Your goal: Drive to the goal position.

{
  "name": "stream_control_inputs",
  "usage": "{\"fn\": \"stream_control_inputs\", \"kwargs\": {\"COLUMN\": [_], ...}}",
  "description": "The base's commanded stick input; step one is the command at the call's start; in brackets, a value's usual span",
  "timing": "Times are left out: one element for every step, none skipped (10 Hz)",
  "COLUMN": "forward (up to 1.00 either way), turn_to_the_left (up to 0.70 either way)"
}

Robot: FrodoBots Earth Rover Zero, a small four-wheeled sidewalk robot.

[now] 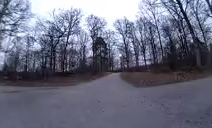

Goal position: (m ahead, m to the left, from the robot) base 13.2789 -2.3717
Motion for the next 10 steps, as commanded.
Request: {"fn": "stream_control_inputs", "kwargs": {"forward": [0.0,0.0,0.43,0.68,0.7,0.7,0.7,0.7,0.7,0.7], "turn_to_the_left": [0.0,0.0,0.0,0.0,0.0,0.0,0.0,0.0,0.0,-0.08]}}
